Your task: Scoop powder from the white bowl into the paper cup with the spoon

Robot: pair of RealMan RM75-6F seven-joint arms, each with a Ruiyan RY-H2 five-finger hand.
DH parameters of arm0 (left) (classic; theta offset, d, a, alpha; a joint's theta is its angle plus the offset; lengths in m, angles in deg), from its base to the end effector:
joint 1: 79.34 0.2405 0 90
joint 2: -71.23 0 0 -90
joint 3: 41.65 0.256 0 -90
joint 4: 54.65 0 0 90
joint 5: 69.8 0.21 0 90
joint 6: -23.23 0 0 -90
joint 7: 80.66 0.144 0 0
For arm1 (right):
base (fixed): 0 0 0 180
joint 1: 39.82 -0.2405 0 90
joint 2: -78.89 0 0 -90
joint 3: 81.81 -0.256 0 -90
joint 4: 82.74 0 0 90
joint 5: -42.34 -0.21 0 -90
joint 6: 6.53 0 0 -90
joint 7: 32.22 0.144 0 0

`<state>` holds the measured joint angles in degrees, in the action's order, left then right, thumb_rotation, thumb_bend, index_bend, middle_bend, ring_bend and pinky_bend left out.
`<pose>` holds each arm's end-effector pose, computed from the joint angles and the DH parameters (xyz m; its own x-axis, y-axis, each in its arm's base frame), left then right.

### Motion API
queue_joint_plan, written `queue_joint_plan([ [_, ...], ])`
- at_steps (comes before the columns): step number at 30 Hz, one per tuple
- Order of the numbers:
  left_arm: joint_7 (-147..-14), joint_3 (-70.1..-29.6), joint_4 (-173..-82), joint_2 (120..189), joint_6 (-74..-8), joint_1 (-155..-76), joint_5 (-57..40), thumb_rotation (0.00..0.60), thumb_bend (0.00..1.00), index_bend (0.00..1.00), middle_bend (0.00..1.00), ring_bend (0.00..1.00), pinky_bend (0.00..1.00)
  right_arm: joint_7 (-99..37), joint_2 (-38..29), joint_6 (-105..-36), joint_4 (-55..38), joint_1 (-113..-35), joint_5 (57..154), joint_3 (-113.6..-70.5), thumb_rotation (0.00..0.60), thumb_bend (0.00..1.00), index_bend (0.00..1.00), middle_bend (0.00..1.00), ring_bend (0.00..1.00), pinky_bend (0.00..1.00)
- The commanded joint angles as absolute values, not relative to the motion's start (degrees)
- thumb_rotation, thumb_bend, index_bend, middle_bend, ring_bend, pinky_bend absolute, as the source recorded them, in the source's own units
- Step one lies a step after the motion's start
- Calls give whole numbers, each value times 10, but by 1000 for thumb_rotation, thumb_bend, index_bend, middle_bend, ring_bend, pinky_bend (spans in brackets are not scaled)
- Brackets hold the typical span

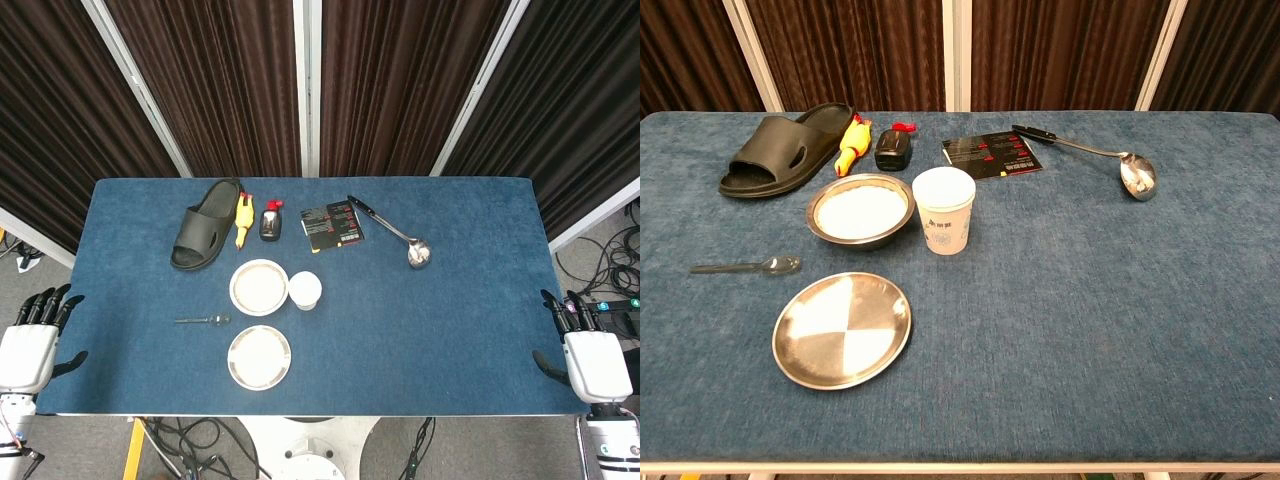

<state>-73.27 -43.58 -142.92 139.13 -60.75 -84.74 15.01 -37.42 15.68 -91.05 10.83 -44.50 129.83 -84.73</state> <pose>-0.3225 0.1813 0.1407 0.5137 0.0339 0.8573 0.8578 0.0008 -0.5141 -0.3054 -0.1799 0.1595 0.4743 -0.0095 0.8803 -0.8800 -0.0356 0.4737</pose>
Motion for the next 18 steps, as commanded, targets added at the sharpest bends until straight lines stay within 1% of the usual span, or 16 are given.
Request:
queue_joint_plan([
  [1,-734,-436,-1434,1390,-602,-849,145,600,201,234,187,111,135,-374,157,-909,108,-446,1298,-848,600,144,40,238,53,197],
  [8,-739,-441,-1439,1387,-593,-854,137,600,200,233,187,111,135,-375,158,-913,111,-447,1300,-850,600,143,45,243,53,197],
  [13,-746,-452,-1433,1392,-583,-867,133,600,193,237,187,112,135,-373,163,-920,112,-447,1300,-855,600,144,46,245,53,197],
  [16,-754,-461,-1419,1399,-555,-888,126,600,193,252,194,114,135,-374,166,-920,112,-450,1296,-861,600,144,47,245,53,197],
  [18,-765,-470,-1404,1410,-531,-906,118,600,193,278,231,139,135,-375,167,-919,113,-452,1293,-864,600,143,47,246,53,197],
])
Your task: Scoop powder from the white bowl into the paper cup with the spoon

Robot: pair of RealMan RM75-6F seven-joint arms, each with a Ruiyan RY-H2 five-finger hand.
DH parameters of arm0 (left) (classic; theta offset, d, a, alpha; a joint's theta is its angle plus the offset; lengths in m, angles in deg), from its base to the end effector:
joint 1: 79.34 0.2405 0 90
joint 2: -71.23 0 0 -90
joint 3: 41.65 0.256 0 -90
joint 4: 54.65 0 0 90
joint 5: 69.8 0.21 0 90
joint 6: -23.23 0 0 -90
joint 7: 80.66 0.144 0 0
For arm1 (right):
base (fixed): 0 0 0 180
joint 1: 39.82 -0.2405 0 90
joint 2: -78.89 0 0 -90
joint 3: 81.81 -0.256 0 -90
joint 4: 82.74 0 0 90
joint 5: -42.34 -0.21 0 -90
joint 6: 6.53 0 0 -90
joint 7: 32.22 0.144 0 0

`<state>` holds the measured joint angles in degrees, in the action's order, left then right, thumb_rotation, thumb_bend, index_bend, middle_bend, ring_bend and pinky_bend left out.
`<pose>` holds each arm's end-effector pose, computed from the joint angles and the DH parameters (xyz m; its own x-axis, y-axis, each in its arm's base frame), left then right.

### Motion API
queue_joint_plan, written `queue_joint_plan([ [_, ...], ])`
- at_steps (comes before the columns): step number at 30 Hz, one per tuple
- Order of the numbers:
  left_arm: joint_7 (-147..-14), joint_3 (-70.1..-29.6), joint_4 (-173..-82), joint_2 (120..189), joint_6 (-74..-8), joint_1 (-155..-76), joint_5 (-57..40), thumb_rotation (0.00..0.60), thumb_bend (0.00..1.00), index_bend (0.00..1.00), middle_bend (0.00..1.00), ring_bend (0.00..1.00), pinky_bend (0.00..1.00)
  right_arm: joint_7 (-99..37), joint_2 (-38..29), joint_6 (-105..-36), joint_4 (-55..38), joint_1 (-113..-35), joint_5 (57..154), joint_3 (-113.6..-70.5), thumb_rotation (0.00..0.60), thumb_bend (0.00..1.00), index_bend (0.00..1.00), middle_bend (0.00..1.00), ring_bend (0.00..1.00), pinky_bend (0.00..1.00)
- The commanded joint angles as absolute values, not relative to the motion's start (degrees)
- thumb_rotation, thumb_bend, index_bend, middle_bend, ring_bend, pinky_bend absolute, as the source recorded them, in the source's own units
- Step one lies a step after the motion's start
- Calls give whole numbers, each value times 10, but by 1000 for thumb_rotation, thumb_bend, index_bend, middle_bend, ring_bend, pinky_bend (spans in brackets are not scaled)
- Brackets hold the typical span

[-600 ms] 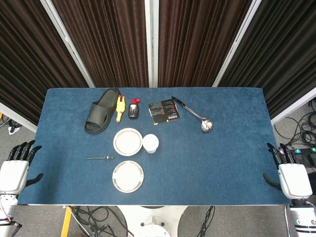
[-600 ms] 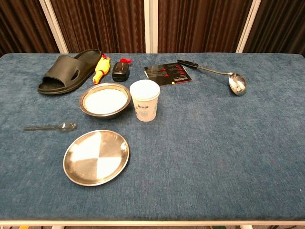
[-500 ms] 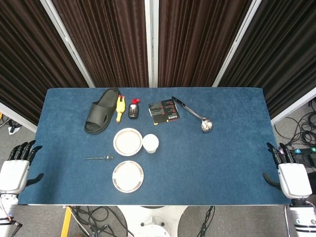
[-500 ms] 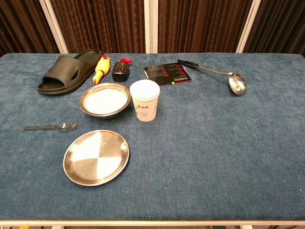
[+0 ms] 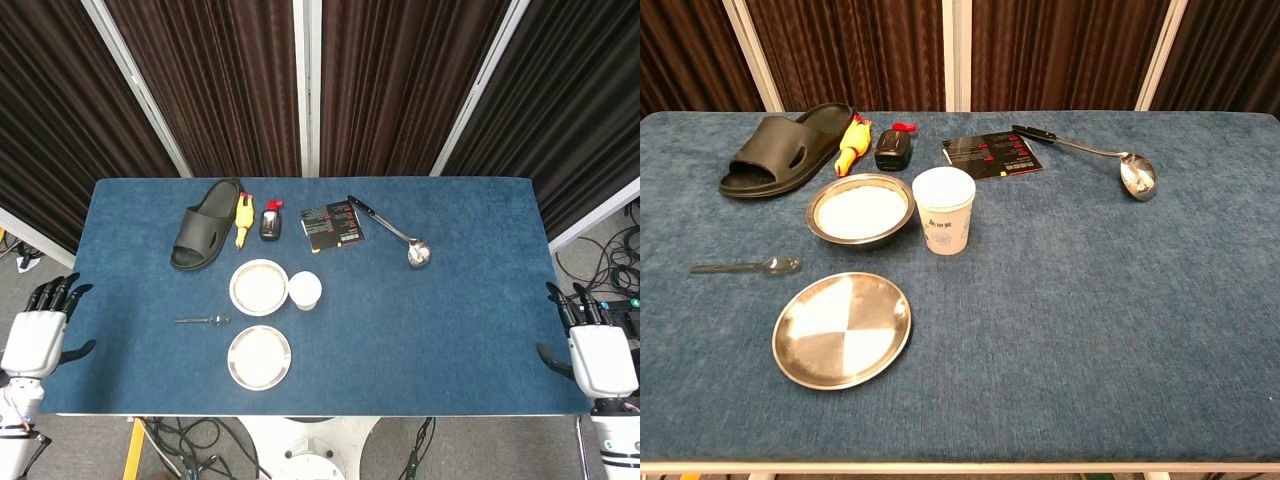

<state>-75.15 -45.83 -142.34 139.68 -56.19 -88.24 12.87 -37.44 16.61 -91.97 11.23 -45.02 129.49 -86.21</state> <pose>-0.3178 0.2089 0.1357 0.4790 0.0484 0.8765 0.8777 -0.0170 -0.4788 -0.3011 -0.1880 0.1701 0.4796 0.0367 0.8767 -0.8761 -0.0357 0.4808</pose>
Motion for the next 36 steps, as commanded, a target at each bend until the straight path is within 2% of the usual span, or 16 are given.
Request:
queue_joint_plan([
  [1,-770,-472,-1397,1415,-517,-913,114,600,193,297,259,163,135,-375,167,-918,113,-453,1292,-866,600,143,47,247,53,197],
  [3,-786,-478,-1378,1428,-483,-934,103,600,194,313,284,183,144,-375,168,-916,112,-455,1290,-868,600,148,49,250,55,197],
  [7,-797,-483,-1339,1456,-426,-969,88,600,196,378,403,303,275,-372,168,-913,110,-455,1283,-869,600,161,57,260,69,201],
  [9,-801,-486,-1325,1472,-404,-984,80,600,201,404,459,371,386,-371,168,-912,109,-454,1278,-869,600,161,57,262,69,202],
  [11,-801,-486,-1317,1482,-378,-997,71,600,209,428,550,483,545,-370,168,-910,108,-454,1274,-870,600,161,57,265,69,203],
  [17,-803,-490,-1289,1525,-322,-1031,42,600,244,472,733,684,819,-368,168,-906,106,-455,1266,-872,600,161,57,268,69,207],
  [20,-805,-493,-1272,1544,-301,-1044,28,600,269,490,789,747,880,-368,168,-905,105,-456,1266,-872,600,161,57,269,69,209],
  [27,-809,-494,-1259,1569,-266,-1060,-3,600,305,500,863,824,940,-367,168,-904,104,-455,1260,-872,600,163,57,281,83,219],
  [36,-786,-489,-1292,1577,-278,-1065,-13,600,306,538,923,883,979,-364,166,-895,101,-457,1254,-871,600,167,57,281,83,219],
])
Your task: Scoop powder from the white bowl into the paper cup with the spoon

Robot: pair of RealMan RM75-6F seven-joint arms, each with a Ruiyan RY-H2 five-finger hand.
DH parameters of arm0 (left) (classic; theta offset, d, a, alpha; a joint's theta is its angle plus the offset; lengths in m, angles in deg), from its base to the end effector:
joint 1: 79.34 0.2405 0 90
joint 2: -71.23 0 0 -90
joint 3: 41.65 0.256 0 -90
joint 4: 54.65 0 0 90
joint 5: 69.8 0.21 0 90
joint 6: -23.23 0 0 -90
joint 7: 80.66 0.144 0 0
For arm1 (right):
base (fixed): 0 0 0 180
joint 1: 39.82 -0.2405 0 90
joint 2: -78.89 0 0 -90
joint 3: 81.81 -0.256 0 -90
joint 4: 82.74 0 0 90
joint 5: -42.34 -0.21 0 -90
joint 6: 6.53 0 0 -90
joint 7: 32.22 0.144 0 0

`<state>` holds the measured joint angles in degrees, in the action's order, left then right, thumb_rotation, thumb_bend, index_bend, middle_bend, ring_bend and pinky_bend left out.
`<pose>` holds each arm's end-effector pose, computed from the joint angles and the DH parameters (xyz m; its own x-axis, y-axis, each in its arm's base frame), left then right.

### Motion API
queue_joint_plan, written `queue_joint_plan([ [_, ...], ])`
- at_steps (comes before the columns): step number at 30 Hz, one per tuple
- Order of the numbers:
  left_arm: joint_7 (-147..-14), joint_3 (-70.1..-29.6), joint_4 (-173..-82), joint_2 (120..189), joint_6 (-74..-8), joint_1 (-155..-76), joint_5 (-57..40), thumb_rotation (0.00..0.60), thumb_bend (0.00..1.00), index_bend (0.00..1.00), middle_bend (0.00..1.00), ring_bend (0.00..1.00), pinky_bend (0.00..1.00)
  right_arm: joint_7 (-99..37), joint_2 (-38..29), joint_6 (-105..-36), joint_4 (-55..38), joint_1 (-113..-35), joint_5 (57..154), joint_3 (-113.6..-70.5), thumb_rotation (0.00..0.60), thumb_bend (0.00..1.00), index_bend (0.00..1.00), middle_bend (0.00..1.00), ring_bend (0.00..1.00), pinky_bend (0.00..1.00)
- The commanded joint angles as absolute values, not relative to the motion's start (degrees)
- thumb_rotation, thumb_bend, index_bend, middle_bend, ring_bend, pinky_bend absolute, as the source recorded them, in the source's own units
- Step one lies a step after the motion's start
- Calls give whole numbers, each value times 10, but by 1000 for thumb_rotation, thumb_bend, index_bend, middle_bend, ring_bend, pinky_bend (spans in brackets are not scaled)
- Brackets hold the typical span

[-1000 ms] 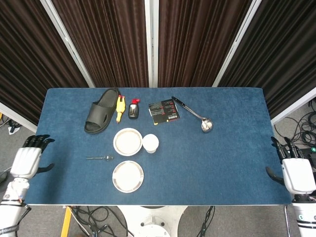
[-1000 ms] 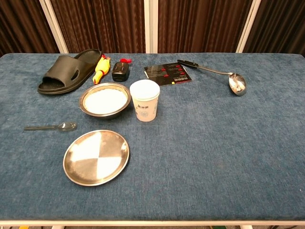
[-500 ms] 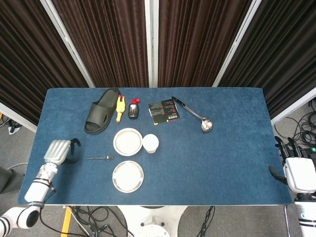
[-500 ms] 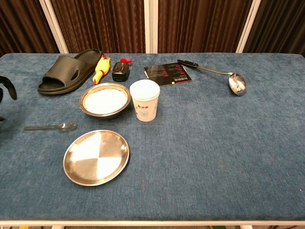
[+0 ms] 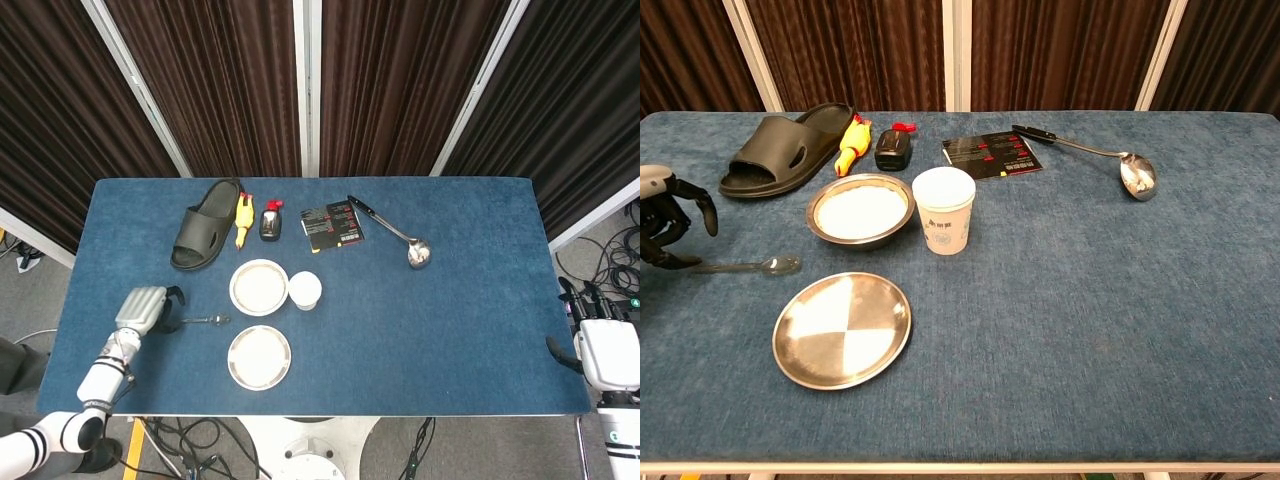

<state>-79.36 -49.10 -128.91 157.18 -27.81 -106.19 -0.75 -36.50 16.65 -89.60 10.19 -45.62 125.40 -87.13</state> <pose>-0.2881 0.3025 0.0052 0.2879 0.3990 0.8706 0.9557 -0.0619 -0.2876 -0.3130 -0.1951 0.1731 0.4745 0.0121 0.8802 -0.8801 0.0244 0.4741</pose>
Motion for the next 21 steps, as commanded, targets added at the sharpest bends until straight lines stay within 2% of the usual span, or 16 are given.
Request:
queue_joint_plan([
  [1,-783,-489,-1291,1580,-275,-1067,-16,600,309,544,925,886,982,-364,166,-895,101,-456,1253,-871,600,166,57,281,83,219],
  [10,-766,-486,-1281,1605,-266,-1075,-40,600,376,565,928,889,986,-359,166,-892,97,-456,1249,-870,600,200,57,282,83,219],
  [21,-755,-482,-1275,1614,-261,-1079,-58,600,383,567,930,891,989,-355,164,-889,93,-455,1245,-869,600,201,57,286,83,219],
])
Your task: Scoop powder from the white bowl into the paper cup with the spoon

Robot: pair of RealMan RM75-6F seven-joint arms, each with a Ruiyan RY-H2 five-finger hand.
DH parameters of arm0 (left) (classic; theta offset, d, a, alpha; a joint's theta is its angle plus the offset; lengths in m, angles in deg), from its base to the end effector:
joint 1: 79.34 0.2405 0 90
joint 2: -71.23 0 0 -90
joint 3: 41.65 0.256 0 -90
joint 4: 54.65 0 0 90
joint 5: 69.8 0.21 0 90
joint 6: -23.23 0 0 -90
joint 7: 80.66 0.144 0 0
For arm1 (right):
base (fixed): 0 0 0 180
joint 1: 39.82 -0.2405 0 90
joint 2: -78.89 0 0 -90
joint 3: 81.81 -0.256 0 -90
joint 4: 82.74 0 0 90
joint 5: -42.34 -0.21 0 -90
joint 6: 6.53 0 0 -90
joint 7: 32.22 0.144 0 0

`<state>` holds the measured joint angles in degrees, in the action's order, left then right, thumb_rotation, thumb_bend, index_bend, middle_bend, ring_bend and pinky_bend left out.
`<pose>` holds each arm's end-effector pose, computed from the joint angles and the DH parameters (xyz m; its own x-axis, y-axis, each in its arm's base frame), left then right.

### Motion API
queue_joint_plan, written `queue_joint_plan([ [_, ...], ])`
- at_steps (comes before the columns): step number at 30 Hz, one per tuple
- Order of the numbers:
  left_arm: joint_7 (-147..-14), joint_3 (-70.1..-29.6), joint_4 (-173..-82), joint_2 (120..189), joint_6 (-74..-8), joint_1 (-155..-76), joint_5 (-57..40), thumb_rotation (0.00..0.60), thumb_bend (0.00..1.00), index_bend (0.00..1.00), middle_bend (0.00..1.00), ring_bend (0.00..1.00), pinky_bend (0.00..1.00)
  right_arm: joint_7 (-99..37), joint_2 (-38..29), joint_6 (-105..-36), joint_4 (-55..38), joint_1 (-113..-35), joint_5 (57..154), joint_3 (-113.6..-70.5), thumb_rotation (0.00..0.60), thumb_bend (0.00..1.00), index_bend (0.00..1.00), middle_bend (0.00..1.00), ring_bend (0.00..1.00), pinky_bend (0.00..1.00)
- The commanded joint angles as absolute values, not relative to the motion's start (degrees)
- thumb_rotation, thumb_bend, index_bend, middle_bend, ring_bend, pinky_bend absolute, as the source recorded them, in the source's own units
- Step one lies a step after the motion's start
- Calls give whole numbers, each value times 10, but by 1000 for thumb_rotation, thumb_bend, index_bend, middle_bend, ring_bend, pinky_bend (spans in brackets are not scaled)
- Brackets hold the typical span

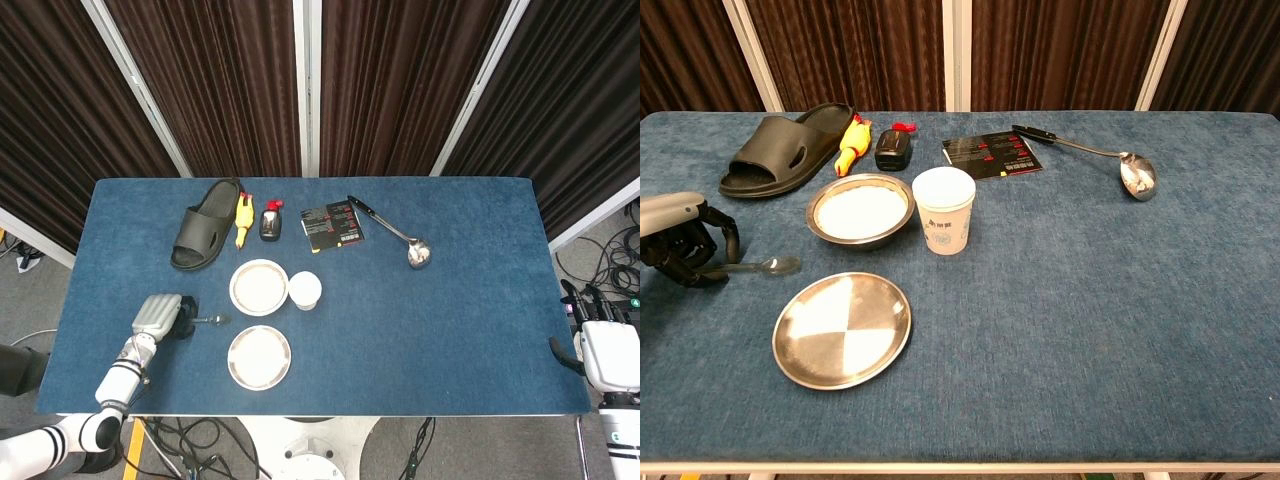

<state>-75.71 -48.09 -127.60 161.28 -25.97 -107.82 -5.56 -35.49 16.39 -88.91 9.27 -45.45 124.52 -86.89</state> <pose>-0.2817 0.2991 -0.0239 0.2751 0.4563 0.8463 0.9569 -0.0446 -0.2870 -0.3196 -0.1935 0.1722 0.4672 -0.0049 0.8841 -0.8832 0.0433 0.4670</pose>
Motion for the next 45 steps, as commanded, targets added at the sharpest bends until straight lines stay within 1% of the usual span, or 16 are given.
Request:
queue_joint_plan([
  [1,-754,-482,-1274,1616,-261,-1079,-60,600,383,564,930,891,989,-355,164,-888,93,-455,1245,-869,600,202,57,287,83,219],
  [11,-744,-484,-1265,1622,-257,-1082,-81,600,383,558,932,896,992,-355,164,-884,93,-455,1240,-869,600,204,57,293,83,220],
  [21,-733,-480,-1260,1625,-258,-1085,-86,600,431,573,934,903,998,-353,163,-884,91,-455,1239,-869,600,200,57,302,97,229],
  [32,-733,-482,-1277,1608,-287,-1082,-63,600,436,603,949,915,1000,-348,165,-891,90,-454,1243,-871,600,199,57,305,97,230],
  [35,-726,-489,-1289,1594,-299,-1083,-61,600,436,606,951,915,1000,-346,171,-893,91,-456,1244,-875,600,201,57,306,97,230],
  [40,-701,-511,-1307,1566,-325,-1097,-52,600,436,611,952,916,1000,-352,187,-897,98,-463,1253,-883,600,197,57,307,97,230],
  [45,-649,-530,-1312,1562,-336,-1127,-47,600,435,610,952,917,1000,-355,198,-902,108,-466,1257,-888,600,201,57,306,97,230],
])
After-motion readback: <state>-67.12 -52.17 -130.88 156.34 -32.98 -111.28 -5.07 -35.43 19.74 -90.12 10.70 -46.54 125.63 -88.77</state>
